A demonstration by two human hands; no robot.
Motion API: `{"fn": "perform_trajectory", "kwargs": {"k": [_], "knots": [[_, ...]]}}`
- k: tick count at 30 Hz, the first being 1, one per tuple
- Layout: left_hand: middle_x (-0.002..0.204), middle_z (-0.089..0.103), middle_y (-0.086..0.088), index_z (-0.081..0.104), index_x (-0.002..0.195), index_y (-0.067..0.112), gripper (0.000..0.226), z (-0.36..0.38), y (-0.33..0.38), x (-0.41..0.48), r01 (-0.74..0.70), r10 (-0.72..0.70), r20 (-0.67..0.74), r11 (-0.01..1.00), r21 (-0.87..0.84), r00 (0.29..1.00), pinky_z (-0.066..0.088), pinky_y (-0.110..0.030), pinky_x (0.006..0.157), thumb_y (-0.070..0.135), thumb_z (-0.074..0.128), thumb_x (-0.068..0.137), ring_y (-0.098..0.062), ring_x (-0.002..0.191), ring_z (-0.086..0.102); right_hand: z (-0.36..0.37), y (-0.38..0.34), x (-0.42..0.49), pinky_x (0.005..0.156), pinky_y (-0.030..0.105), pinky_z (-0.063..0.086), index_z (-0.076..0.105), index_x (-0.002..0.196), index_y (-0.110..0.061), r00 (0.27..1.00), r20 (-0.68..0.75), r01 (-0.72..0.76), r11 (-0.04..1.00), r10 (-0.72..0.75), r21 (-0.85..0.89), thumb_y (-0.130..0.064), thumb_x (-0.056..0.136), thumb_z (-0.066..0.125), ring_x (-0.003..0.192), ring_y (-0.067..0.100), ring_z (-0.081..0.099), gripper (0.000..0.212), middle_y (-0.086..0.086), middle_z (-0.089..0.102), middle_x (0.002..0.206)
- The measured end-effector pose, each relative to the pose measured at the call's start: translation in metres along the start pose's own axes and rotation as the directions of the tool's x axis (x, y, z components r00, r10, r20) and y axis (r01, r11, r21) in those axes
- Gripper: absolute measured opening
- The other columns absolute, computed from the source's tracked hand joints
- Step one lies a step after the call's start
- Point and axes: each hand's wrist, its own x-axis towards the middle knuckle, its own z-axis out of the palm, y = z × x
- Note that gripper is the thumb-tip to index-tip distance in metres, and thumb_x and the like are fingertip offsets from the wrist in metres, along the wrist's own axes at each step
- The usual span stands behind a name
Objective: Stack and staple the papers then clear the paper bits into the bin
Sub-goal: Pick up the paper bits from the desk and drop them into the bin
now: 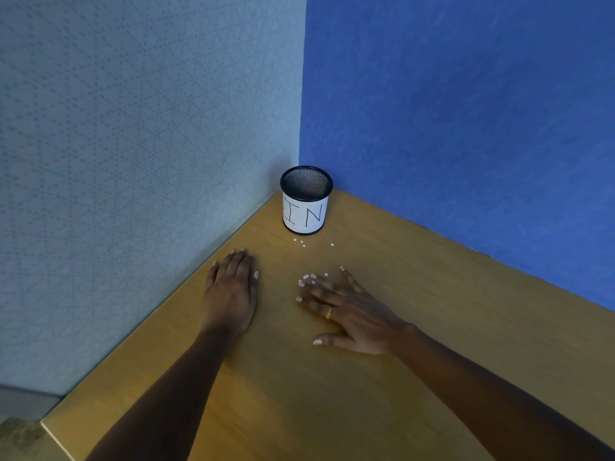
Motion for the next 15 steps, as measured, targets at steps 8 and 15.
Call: {"fn": "perform_trajectory", "kwargs": {"k": [8,15], "knots": [[0.148,0.034,-0.008,0.035,0.139,0.011,0.051,-0.002,0.001,-0.001,-0.008,0.008,-0.003,1.000,-0.007,1.000,0.013,-0.039,0.115,0.035,0.020,0.096,-0.021,0.141,0.023,-0.006,0.022,-0.003,0.112,0.053,-0.007,0.022,0.143,-0.041,0.992,0.040,-0.118,0.992,0.120,-0.033,-0.069,0.083,0.007,0.143,0.014,-0.008,0.067,-0.002,0.007,0.158],[0.148,0.035,-0.008,0.036,0.138,0.011,0.058,-0.002,0.001,-0.001,-0.012,0.012,0.000,1.000,-0.001,1.000,0.013,-0.040,0.115,0.039,0.016,0.091,-0.022,0.140,0.025,-0.014,0.036,-0.001,0.110,0.056,-0.014,0.003,0.145,-0.043,0.952,0.119,-0.280,0.959,0.284,-0.047,-0.073,0.073,-0.003,0.136,0.012,-0.029,0.078,-0.001,-0.015,0.157]]}}
